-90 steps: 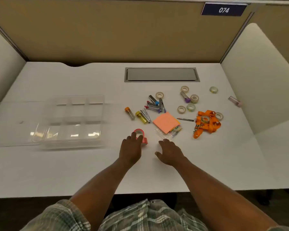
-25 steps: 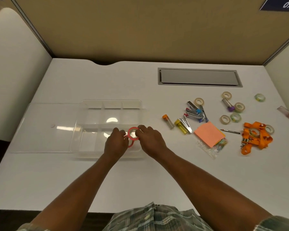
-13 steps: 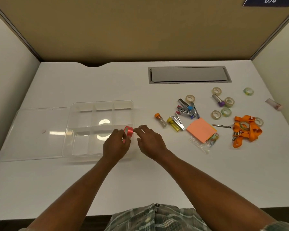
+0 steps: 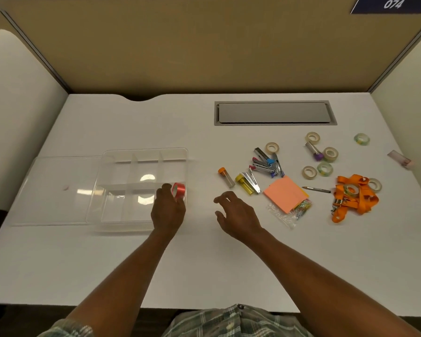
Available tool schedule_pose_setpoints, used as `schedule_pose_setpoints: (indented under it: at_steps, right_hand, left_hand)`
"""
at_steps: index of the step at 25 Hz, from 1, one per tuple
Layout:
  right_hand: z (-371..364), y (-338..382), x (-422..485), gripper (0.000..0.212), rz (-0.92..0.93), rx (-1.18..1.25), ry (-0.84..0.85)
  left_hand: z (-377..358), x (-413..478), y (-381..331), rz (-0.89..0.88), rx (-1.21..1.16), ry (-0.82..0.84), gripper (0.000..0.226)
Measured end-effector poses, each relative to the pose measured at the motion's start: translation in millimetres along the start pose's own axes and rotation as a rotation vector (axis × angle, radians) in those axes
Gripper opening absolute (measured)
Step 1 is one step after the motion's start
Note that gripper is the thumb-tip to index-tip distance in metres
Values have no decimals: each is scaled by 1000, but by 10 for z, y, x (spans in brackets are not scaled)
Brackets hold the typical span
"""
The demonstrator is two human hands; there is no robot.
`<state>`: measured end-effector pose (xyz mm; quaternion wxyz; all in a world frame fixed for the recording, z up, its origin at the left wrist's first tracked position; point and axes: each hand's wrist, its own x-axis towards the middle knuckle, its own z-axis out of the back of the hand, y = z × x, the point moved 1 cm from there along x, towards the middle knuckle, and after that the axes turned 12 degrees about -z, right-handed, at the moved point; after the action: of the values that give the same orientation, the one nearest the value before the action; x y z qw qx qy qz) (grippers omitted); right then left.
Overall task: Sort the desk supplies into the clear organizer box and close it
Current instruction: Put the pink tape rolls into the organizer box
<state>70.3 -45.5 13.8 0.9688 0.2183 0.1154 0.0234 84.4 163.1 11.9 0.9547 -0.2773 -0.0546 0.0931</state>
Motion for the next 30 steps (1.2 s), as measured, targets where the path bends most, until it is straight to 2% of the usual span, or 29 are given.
schedule_pose_setpoints:
  at_steps: [2, 4, 8, 11, 15, 20, 27, 30]
  right_hand:
    - [38, -102, -28, 37, 1, -11, 21]
    - [58, -177, -52, 36, 11, -21, 42]
    - [19, -267, -85, 40, 18, -52, 80]
    - [-67, -326, -133, 45, 13, -128, 127]
    - [-160, -436, -199, 57, -6, -197, 174]
    - [-235, -721, -334, 75, -112, -259, 286]
    - [-195, -852, -402, 75, -102, -213, 277]
    - [-149, -830, -364, 71, -122, -194, 291]
  left_hand:
    - [-4, 91, 18, 75, 0, 104, 27]
    - [17, 104, -2, 66, 15, 143, 24]
    - [57, -37, -64, -106, 234, 120, 8]
    - [47, -129, -71, -202, 379, 162, 11]
    - [-29, -225, -112, -234, 345, 132, 20]
    - [-120, -300, -153, -236, 386, 228, 22]
    - [-193, -441, -306, -231, 356, 245, 25]
    - [-185, -448, -382, -200, 345, 189, 32]
